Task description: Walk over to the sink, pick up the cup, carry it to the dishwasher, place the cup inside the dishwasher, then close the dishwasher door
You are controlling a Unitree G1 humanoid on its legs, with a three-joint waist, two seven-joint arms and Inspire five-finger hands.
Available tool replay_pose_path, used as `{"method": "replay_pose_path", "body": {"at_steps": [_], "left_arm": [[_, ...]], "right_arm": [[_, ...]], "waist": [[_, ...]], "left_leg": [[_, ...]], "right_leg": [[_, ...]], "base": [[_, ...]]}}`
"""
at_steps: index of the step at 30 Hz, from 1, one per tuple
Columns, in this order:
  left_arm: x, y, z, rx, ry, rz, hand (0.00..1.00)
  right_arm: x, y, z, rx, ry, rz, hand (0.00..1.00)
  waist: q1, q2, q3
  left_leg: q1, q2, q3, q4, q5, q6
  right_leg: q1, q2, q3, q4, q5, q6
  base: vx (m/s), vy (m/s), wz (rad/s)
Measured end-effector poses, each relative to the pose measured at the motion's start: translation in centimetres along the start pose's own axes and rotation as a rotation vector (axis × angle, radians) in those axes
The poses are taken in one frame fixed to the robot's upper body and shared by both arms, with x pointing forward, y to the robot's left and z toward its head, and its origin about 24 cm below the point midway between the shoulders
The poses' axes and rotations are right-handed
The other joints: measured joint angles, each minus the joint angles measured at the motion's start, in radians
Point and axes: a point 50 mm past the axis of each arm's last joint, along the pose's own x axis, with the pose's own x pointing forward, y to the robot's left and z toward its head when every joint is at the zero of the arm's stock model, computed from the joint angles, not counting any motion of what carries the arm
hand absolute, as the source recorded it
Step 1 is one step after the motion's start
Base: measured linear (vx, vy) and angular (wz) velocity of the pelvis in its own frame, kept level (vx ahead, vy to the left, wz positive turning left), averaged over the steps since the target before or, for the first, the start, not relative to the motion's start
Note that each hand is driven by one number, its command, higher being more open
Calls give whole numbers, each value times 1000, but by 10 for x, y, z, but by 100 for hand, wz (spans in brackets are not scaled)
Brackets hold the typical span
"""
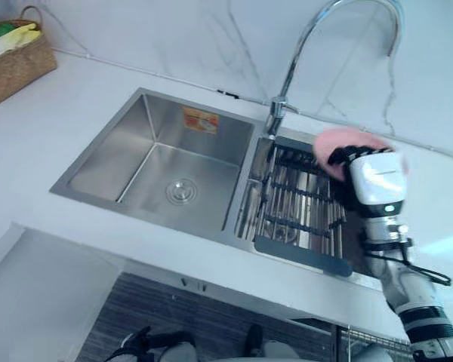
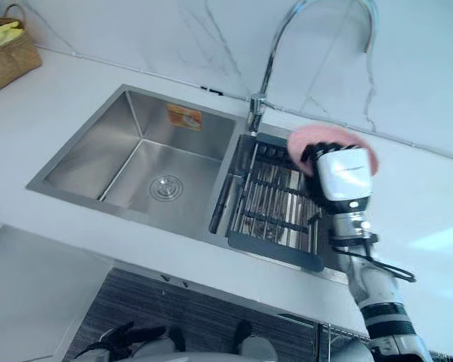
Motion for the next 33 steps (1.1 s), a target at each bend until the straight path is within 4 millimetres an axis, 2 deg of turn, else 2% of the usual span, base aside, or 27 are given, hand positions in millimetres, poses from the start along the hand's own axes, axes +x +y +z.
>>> {"method": "replay_pose_path", "body": {"at_steps": [3,8,11,12,13,14,15,17,18,19,20,21,22,23,24,25,27,28,32,33], "left_arm": [[0,0,-4,43,7,7,100],[-1,-1,-9,3,34,-34,100],[-1,-1,-16,-95,74,-84,100],[-1,1,-17,-102,80,-80,100],[-1,2,-18,-107,84,-75,100],[0,3,-20,-122,97,-68,100],[0,6,-21,-126,108,-62,100],[0,7,-22,-126,116,-59,100],[-1,12,-20,-121,109,-48,100],[0,15,-16,-123,99,-40,100],[1,17,-8,-133,82,-32,100],[1,17,-7,-141,77,-32,100],[2,11,-9,-145,80,-35,100],[2,13,-6,-155,67,-23,100],[2,16,-3,-155,63,-6,100],[3,18,-3,-170,69,15,100],[3,13,-5,-209,75,12,100],[3,11,-7,-213,84,26,100],[3,7,-11,-227,94,34,100],[3,4,-13,-230,94,26,100]], "right_arm": [[-2,-20,-17,-21,60,-77,0],[-14,-29,-22,-37,89,-94,0],[-24,-31,-19,16,170,-127,0],[-31,-29,-20,28,220,-129,0],[-34,-28,-20,40,251,-130,0],[-42,-27,-21,50,314,-130,0],[-54,-26,-24,50,401,-135,0],[-62,-24,-26,49,472,-143,0],[-69,-23,-28,46,549,-164,0],[-72,-22,-28,43,579,-175,0],[-74,-17,-29,38,626,-176,0],[-76,-15,-30,43,656,-174,0],[-81,-13,-35,34,721,-186,0],[-87,-9,-36,28,787,-191,0],[-91,-7,-36,36,815,-186,0],[-95,-6,-36,39,847,-181,0],[-99,-6,-37,32,851,-166,0],[-106,-7,-37,23,854,-148,0],[-126,-15,-40,5,873,-133,0],[-131,-17,-41,-1,885,-130,0]], "waist": [[-20,1,-16],[-28,-4,-25],[-33,-5,-27],[-43,-1,-29],[-51,-1,-29],[-62,1,-29],[-75,2,-33],[-81,-4,-41],[-81,-24,-55],[-79,-44,-65],[-72,-42,-67],[-68,-39,-68],[-60,-22,-77],[-56,-41,-68],[-55,-49,-63],[-58,-44,-58],[-60,-14,-59],[-68,-7,-58],[-90,17,-44],[-107,30,-35]], "left_leg": [[11,0,13,0,-1,1],[24,-1,64,1,-32,11],[28,17,133,15,-55,20],[23,41,159,17,-48,31],[20,53,173,19,-45,37],[20,78,197,27,-43,34],[13,110,219,46,-38,25],[3,131,240,66,-40,19],[-29,150,270,112,-48,6],[-56,157,290,155,-57,-5],[-103,190,322,225,-63,-8],[-118,201,336,238,-66,-10],[-113,193,341,183,-49,-10],[-107,199,389,210,-68,-26],[-113,205,400,243,-76,-25],[-118,237,416,304,-104,-45],[-122,295,432,366,-130,-66],[-117,311,445,373,-131,-68],[-102,331,478,352,-119,-86],[-94,326,483,341,-112,-90]], "right_leg": [[-10,-5,13,31,-1,0],[-43,-7,50,72,0,0],[-79,12,54,82,45,-14],[-96,29,36,86,72,-31],[-111,27,1,129,54,-55],[-143,4,-75,260,0,-110],[-159,-41,-141,411,-51,-116],[-159,-76,-167,489,-68,-115],[-160,-112,-179,516,-54,-124],[-170,-113,-175,492,-50,-109],[-180,-83,-204,439,-43,-122],[-167,-63,-199,387,-38,-130],[-117,-4,-160,223,-33,-111],[-85,8,-143,142,-65,-78],[-78,6,-142,125,-78,-69],[-59,31,-141,80,-76,-57],[-27,89,-111,-1,-44,-70],[-15,112,-94,-39,-28,-79],[-20,146,-46,-85,-1,-95],[-20,147,-43,-91,1,-95]], "base": [[-34,25,-11],[-77,45,-31],[-135,52,-66],[-126,25,-62],[-60,-19,-58],[1,-64,-54],[37,-80,-53],[55,-99,-47],[59,-132,-63],[14,-222,-91],[-11,-155,-77],[-131,-173,-97],[-104,-127,-92],[-108,-175,-85],[-31,-212,-68],[-52,-178,-59],[-75,-182,-66],[-63,-152,-52],[-71,-79,-41],[-55,-15,-14]]}}
